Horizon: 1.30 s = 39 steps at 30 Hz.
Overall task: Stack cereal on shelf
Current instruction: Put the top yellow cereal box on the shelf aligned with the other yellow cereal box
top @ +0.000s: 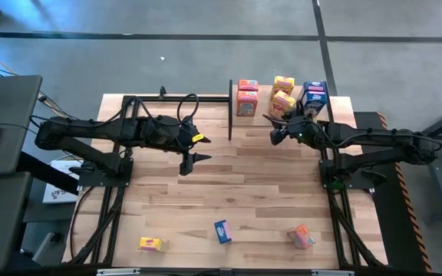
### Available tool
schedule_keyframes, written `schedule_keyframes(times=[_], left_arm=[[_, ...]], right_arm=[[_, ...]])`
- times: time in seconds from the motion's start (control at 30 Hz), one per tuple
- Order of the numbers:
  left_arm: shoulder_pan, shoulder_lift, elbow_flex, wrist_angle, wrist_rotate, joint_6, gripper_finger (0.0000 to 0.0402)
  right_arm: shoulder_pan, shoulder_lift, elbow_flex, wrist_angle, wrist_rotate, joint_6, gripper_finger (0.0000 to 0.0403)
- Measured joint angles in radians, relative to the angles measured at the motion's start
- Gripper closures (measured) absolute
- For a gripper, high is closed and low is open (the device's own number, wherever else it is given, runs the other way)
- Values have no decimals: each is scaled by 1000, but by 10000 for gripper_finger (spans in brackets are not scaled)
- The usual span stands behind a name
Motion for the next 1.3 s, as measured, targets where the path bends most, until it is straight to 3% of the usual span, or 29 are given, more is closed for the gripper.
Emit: schedule_keyframes(times=[0.87, 1.3], left_arm=[[0, 0, 0, 0, 0, 0, 156], [0, 0, 0, 0, 0, 0, 156]], right_arm=[[-47, 0, 0, 1, -19, -2, 177], [106, 0, 52, -3, -52, 108, 177]])
